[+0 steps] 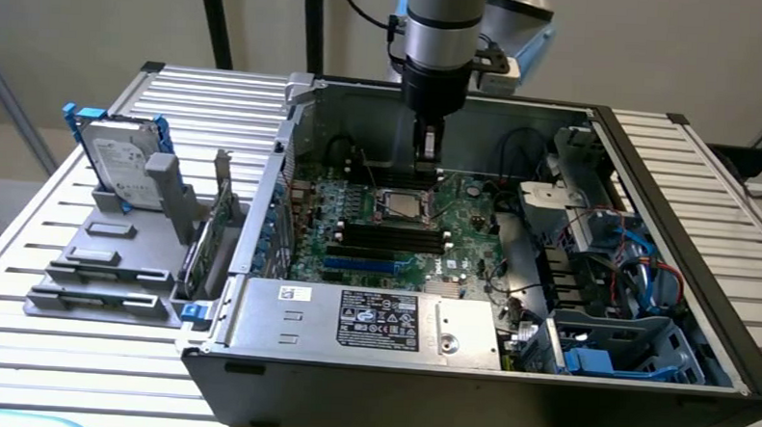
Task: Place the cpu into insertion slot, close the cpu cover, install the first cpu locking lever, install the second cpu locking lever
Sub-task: 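Close the cpu cover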
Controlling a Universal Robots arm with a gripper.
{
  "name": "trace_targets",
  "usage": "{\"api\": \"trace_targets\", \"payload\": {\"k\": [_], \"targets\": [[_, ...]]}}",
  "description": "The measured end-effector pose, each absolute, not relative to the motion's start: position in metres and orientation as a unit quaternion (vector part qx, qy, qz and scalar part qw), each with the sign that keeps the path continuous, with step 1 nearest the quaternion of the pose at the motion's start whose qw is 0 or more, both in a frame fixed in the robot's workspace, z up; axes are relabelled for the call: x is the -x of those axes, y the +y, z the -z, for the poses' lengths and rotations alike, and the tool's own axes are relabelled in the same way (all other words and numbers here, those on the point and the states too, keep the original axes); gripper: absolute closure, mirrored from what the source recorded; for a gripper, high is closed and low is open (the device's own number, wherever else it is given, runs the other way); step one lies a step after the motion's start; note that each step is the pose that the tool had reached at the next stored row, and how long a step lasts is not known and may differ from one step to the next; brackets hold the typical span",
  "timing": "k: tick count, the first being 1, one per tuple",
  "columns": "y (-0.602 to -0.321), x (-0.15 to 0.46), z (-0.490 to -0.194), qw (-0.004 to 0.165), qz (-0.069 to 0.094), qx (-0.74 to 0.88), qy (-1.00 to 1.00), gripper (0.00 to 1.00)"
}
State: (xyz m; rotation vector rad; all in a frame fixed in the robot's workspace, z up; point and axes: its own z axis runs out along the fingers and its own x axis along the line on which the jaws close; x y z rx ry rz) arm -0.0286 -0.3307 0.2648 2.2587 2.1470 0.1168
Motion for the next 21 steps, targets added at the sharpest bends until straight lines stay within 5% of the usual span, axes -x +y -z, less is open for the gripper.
{"api": "trace_targets", "payload": {"k": [21], "targets": [[-0.327,-0.062,-0.265,0.003,-0.032,-0.725,0.688,0.89]]}}
